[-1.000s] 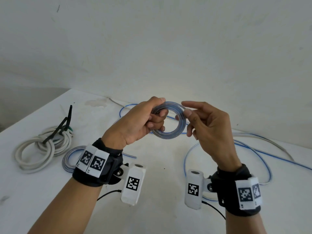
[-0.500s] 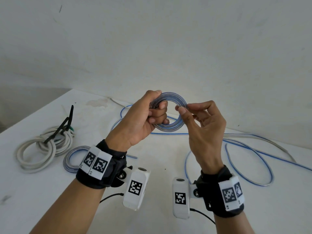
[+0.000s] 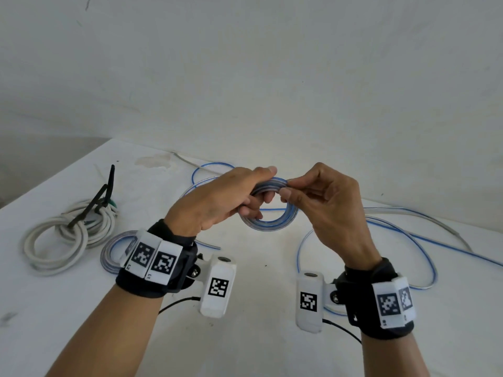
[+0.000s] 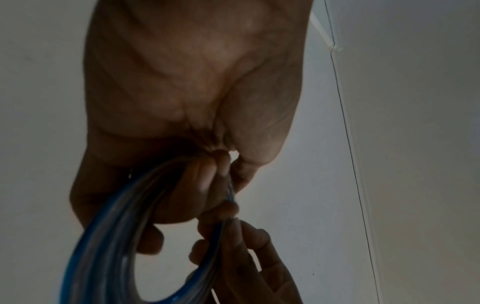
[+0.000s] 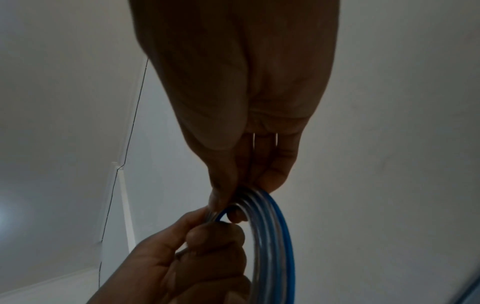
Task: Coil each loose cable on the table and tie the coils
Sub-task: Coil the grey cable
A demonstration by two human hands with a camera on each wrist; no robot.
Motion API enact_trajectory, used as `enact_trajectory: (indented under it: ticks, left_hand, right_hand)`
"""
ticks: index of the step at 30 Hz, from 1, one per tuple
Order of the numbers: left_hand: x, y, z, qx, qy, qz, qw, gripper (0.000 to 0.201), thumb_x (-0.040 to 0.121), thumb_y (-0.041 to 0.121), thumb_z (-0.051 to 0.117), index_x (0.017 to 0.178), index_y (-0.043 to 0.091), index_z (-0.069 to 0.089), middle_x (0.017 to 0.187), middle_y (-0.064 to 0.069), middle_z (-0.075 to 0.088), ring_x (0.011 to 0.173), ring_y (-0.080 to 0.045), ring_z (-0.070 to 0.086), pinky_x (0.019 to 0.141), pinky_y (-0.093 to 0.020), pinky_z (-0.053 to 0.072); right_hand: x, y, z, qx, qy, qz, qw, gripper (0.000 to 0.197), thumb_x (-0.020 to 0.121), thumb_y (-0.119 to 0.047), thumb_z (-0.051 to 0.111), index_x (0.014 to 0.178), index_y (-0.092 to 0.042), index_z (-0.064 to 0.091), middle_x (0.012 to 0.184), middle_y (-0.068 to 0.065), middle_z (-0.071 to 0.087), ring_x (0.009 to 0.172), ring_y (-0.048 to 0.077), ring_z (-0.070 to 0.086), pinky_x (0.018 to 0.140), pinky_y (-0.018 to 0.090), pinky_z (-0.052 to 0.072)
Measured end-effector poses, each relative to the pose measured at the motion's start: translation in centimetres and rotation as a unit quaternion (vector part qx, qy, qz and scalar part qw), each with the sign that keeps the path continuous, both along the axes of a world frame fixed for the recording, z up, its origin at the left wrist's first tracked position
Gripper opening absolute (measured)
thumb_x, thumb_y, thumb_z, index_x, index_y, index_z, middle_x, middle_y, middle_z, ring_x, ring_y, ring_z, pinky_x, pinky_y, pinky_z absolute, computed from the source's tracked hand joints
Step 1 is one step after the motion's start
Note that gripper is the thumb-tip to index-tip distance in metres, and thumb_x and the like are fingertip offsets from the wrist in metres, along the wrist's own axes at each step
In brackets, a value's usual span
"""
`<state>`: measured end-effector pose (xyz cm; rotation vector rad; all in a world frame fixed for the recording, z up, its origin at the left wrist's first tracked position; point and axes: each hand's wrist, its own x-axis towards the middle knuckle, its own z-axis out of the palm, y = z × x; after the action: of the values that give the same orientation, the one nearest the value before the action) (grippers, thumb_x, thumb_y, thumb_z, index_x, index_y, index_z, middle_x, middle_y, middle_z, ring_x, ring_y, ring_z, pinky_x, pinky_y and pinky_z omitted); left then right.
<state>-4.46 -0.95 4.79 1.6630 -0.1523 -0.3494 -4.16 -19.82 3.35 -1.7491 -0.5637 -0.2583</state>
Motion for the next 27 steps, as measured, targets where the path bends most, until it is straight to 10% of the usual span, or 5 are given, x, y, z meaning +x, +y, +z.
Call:
enact_trajectory:
  ticks: [5,20,27]
  left_hand:
    - [0.0,-0.9,-0.3,-0.015,0.003,-0.006,1.000,0.050,0.107,0.036,0.039,0.065,0.012,0.050,0.050,0.002,0.035,0.050,-0.018,0.032,0.057,-0.024,0.040]
    - [-4.4,-13.4,0.1,-0.019,0.018,-0.052,0.998,0.041,0.102,0.030,0.038,0.062,0.019,0.035,0.053,0.005,0.022,0.045,-0.015,0.017,0.058,-0.032,0.034]
    - [-7.8,-17.7,-0.5,0.050,0.014,-0.095,0.994,0.039,0.099,0.027,0.042,0.062,0.019,0.036,0.046,0.010,0.028,0.043,-0.013,0.021,0.058,-0.031,0.032]
  right_hand:
    - [-0.2,-0.8,-0.1,-0.010,0.005,-0.009,1.000,0.019,0.083,-0.002,0.080,0.080,-0.013,0.065,0.082,0.009,0.076,0.077,0.022,0.076,0.077,0.031,0.059]
    - [-6.6,-12.8,1.3,-0.059,0.085,-0.088,0.991,0.009,0.093,-0.007,0.072,0.091,-0.002,0.065,0.091,0.019,0.076,0.078,0.022,0.072,0.072,0.032,0.060]
    - [-10.3,-23.5,-2.1,-0.279,0.186,-0.212,0.918,0.008,0.088,-0.022,0.079,0.086,-0.020,0.071,0.082,0.003,0.073,0.072,0.015,0.067,0.071,0.036,0.055]
